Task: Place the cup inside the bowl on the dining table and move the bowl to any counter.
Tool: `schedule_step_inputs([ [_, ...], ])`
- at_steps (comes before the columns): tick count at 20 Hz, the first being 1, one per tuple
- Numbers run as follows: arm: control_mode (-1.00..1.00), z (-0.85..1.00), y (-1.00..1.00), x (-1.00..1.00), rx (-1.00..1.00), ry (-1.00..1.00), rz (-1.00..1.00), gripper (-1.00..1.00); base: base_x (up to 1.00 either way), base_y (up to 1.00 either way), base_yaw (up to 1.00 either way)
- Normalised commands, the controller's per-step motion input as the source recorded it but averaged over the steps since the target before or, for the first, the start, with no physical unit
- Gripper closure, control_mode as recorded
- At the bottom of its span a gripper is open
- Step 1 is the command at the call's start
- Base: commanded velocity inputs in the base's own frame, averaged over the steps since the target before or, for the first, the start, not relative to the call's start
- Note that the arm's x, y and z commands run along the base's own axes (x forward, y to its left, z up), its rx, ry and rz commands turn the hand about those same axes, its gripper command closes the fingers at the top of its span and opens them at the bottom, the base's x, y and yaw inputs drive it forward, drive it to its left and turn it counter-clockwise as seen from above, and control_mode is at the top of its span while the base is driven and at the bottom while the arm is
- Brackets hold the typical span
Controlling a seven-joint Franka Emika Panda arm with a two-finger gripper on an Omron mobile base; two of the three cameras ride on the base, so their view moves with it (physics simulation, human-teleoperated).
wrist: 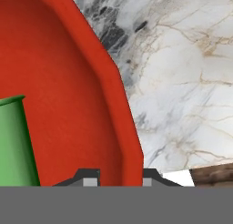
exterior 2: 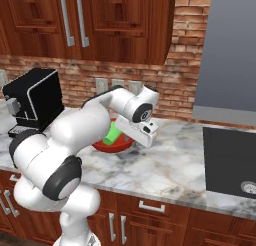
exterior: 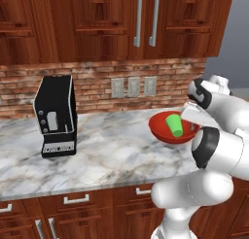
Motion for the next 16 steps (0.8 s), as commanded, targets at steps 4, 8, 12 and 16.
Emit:
schedule_step_inputs([
  [4, -1.00, -0.21, -0.02, 0.34, -0.01, -0.02, 0.00, 1.00, 0.00, 0.00, 0.00],
  [8, -1.00, -0.20, -0.06, 0.24, 0.00, -0.03, 0.00, 1.00, 0.00, 0.00, 0.00],
  [12, -1.00, -0.20, -0.05, 0.22, 0.00, -0.03, 0.00, 1.00, 0.00, 0.00, 0.00],
  [16, -1.00, -0.17, -0.04, 0.18, 0.00, -0.02, 0.00, 1.00, 0.00, 0.00, 0.00],
])
